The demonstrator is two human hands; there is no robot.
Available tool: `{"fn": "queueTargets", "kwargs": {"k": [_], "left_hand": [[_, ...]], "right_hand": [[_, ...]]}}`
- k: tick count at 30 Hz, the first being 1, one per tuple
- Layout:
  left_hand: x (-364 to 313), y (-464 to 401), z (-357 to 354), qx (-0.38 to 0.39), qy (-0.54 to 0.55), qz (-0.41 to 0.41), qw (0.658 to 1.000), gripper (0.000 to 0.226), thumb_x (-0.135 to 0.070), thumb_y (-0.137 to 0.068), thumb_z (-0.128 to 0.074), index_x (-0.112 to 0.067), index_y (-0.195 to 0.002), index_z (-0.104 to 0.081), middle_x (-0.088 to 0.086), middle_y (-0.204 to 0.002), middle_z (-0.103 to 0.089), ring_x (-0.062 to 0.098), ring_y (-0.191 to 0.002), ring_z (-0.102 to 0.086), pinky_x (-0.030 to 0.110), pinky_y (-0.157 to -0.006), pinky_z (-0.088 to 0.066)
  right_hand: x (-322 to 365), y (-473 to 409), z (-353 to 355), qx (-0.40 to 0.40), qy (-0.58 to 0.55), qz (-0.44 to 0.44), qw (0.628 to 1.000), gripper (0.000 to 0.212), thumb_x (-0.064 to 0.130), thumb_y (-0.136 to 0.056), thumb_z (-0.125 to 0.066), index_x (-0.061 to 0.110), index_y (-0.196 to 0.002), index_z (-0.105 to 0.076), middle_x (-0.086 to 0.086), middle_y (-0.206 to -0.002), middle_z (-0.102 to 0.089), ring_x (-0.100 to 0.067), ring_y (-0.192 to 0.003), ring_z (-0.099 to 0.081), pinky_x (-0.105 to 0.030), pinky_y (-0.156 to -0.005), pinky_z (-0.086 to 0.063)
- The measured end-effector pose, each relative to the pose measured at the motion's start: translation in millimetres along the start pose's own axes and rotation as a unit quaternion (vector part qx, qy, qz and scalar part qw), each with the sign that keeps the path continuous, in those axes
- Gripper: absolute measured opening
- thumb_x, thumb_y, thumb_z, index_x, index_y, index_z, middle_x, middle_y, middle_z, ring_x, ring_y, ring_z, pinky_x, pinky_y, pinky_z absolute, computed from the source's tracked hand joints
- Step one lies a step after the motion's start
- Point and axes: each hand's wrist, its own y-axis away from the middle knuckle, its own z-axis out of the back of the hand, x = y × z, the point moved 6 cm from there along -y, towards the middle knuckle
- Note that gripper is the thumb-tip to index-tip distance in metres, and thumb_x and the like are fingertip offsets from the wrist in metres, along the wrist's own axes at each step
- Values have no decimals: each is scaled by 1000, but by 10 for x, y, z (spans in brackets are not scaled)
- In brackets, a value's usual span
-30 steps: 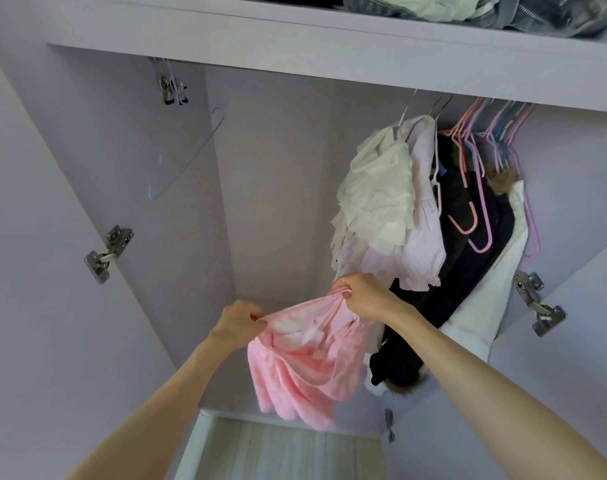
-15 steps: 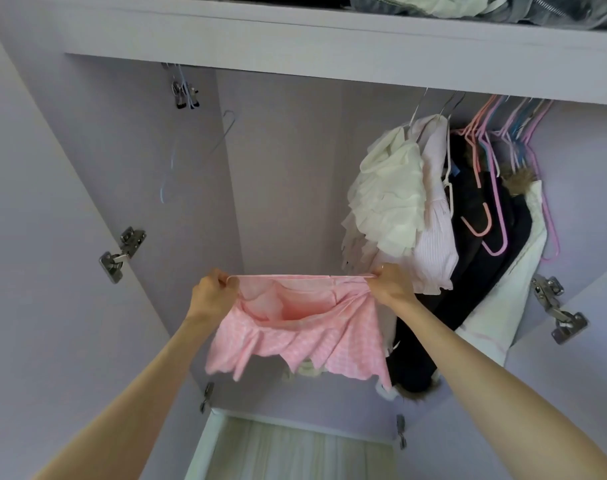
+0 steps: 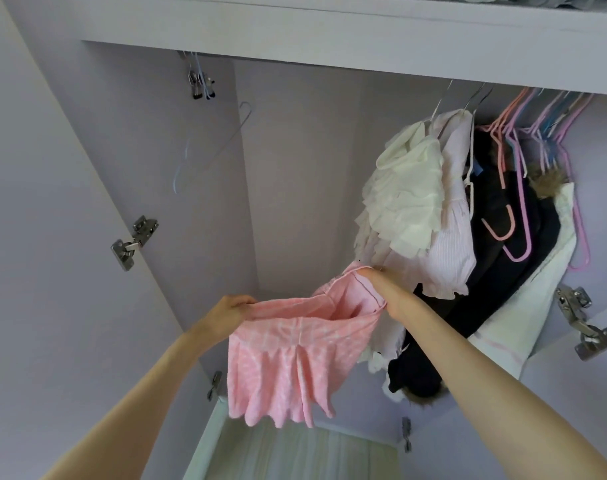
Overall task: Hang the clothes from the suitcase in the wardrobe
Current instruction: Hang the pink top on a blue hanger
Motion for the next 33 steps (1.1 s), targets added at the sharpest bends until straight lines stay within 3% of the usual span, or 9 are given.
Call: {"fn": "queueTargets", "kwargs": {"k": [4,8,14,18,20,23,26,29,33], "left_hand": [[27,43,-132,35,-89,36,995,17,-13,-88,-54,-16,-72,-48,-4,-69,-45,8,-60,-39,18,-51,-29],[123,80,-186,-2,-191,40,981,35,-39,-83,-58,-20,-61,-40,-4,-61,-44,15,-57,-40,23,-51,-30],[115,126,-103,-118,-170,45,977,41,-23,-91,-44,-13,-53,-34,0,-49,-57,29,-67,-57,28,-68,-44],[183,164,-138,-131,-183,68,972,27,-19,-89,-42,-11,-62,-45,14,-73,-66,36,-81,-60,34,-72,-46],[216,215,-149,-151,-184,76,968,14,-13,-87,-44,-11,-87,-57,15,-89,-65,37,-89,-58,34,-75,-44],[251,282,-156,-179,-152,65,970,33,-3,-87,-43,-13,-115,-57,15,-105,-63,35,-98,-58,35,-84,-45],[402,310,-124,-186,-31,119,975,31,2,-86,-41,-12,-105,-61,14,-103,-63,34,-98,-60,34,-84,-49],[594,308,-18,-187,104,183,959,16,-4,-86,-51,-9,-98,-61,18,-98,-61,36,-89,-62,51,-83,-53],[584,233,249,-217,10,173,961,16,-10,-88,-57,-5,-102,-63,22,-108,-64,38,-105,-58,38,-86,-47]], "right_hand": [[-74,-60,-29,11,15,18,1000,25,11,-87,-52,19,-64,-45,3,-63,-44,-11,-59,-41,-24,-63,-37],[-73,-45,-31,38,100,94,990,17,13,-82,-61,14,-69,-49,-4,-67,-43,-16,-66,-40,-26,-59,-31],[-217,-40,-143,56,255,143,955,59,65,-57,-65,16,-47,-36,-1,-49,-35,-19,-54,-35,-30,-60,-31],[-280,40,-167,46,309,158,937,57,57,-77,-61,19,-48,-31,5,-49,-34,-21,-57,-37,-31,-63,-34],[-312,60,-185,41,348,162,923,53,57,-78,-60,20,-52,-33,4,-52,-38,-22,-60,-40,-29,-63,-35],[-312,37,-221,32,399,176,899,43,42,-82,-62,21,-56,-35,1,-61,-46,-25,-68,-47,-28,-60,-36],[-255,33,-283,30,434,189,880,38,16,-85,-54,21,-55,-32,4,-57,-39,-26,-70,-42,-29,-56,-33],[-165,37,-439,32,451,194,870,21,5,-79,-46,19,-63,-45,-2,-71,-55,-30,-79,-53,-32,-72,-46],[35,-71,-565,24,431,193,881,27,0,-80,-44,7,-96,-65,-14,-102,-67,-33,-100,-61,-29,-75,-44]]}}
